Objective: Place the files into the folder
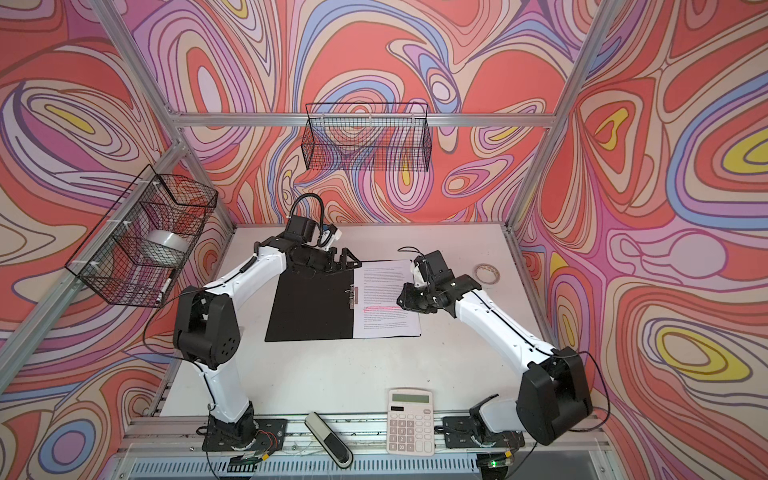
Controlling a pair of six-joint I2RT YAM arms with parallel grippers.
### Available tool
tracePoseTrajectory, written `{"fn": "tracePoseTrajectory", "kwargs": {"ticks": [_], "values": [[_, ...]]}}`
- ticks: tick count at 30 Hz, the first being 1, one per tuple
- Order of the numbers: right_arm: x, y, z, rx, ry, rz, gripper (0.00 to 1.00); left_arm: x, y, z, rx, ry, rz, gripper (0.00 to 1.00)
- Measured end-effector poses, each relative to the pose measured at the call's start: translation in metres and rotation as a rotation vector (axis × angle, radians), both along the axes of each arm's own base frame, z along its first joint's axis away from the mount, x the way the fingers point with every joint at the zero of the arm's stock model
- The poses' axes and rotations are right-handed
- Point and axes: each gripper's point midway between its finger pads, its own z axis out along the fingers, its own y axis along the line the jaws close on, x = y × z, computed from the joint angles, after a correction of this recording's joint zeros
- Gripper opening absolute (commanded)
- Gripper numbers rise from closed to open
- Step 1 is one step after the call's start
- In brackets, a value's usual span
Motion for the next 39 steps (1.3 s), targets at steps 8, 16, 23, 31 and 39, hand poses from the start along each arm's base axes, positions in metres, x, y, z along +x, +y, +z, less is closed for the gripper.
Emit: {"fn": "tracePoseTrajectory", "kwargs": {"ticks": [8,16,23,31,39], "values": [[0.028,0.015,0.015,-0.017,-0.019,0.051,0.34,-0.026,0.061,0.026,0.182,-0.075,0.043,1.00],[0.043,0.033,0.001,-0.065,0.032,0.103,0.34,-0.056,0.088,-0.021,0.334,0.033,0.003,1.00],[0.044,0.071,0.000,-0.143,0.021,0.205,0.34,-0.059,0.107,-0.027,0.371,0.052,0.006,1.00],[0.053,0.087,-0.012,-0.214,0.034,0.231,0.33,-0.060,0.119,-0.035,0.421,0.052,0.003,1.00],[0.068,0.107,-0.018,-0.271,0.035,0.251,0.32,-0.067,0.127,-0.052,0.449,0.087,-0.010,0.99]]}}
